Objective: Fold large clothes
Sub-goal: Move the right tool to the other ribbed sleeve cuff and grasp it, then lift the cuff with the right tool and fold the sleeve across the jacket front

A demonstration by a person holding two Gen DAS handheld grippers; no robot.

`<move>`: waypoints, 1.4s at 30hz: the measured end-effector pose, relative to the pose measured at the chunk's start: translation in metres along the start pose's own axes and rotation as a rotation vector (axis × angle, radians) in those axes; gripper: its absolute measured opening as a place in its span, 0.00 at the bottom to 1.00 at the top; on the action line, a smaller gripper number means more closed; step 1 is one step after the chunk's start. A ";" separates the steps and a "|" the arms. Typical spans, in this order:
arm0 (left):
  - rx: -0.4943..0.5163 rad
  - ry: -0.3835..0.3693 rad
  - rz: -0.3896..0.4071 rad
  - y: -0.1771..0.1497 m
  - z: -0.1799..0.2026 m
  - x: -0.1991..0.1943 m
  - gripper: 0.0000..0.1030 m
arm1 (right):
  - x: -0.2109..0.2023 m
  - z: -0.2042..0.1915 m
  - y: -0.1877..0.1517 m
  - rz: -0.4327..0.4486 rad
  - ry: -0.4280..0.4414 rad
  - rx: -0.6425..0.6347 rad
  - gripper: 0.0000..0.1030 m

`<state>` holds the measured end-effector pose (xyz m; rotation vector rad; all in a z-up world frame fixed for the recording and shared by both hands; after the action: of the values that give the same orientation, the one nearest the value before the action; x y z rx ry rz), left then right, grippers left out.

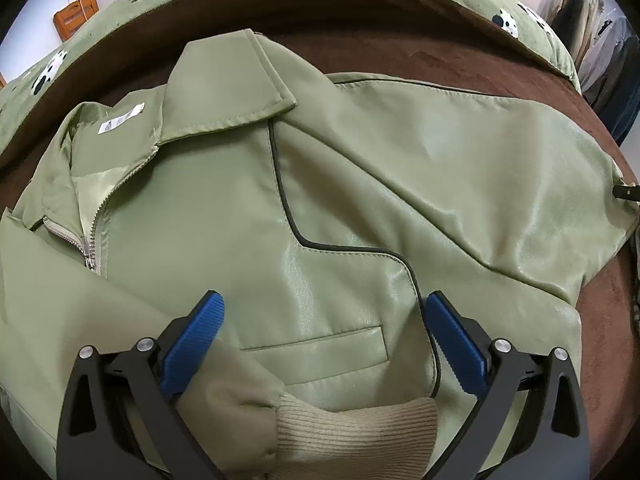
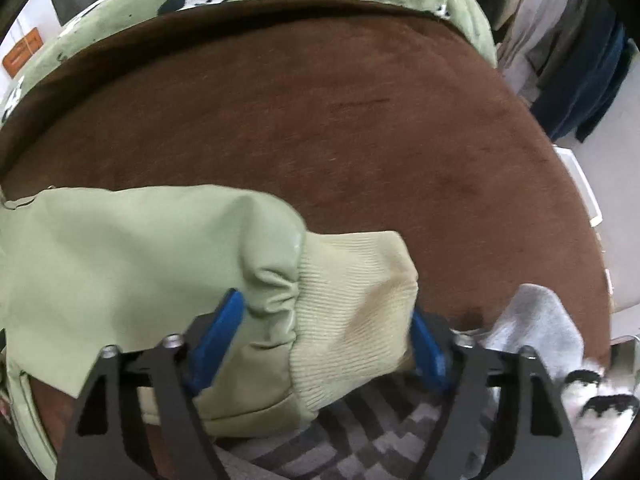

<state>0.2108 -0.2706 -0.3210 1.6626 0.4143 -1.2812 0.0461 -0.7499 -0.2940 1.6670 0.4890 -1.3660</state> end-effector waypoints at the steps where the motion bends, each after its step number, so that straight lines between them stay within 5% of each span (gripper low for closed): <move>1: 0.000 0.002 0.002 0.000 0.000 0.000 0.95 | 0.000 -0.001 0.000 -0.003 0.010 0.001 0.62; 10: 0.005 0.013 0.012 0.000 0.001 0.000 0.95 | -0.003 -0.008 0.002 0.016 0.052 -0.007 0.35; 18: 0.009 0.014 -0.013 0.003 0.002 0.002 0.95 | -0.027 -0.014 -0.005 0.060 0.053 0.053 0.30; 26: 0.028 0.014 -0.046 0.009 0.003 0.007 0.95 | -0.132 -0.039 -0.002 0.262 0.108 0.097 0.29; 33: 0.045 0.012 -0.036 0.013 0.002 0.003 0.94 | -0.243 -0.126 0.018 0.409 0.196 -0.055 0.29; 42: 0.001 0.006 0.047 0.033 -0.034 -0.055 0.94 | -0.311 -0.266 0.024 0.443 0.304 -0.248 0.29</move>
<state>0.2321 -0.2435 -0.2573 1.6676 0.3760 -1.2418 0.1184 -0.4714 -0.0016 1.6568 0.4098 -0.7062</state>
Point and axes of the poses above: each gripper's, at about its wrist camera, not at the fingertips, and x roughly the way its jaws point, z to its right, y to its top, the point moved 2 cm from there along x, roughly the way its jaws point, and after that the axes turned 1 degree about y, right-handed, at the moved point
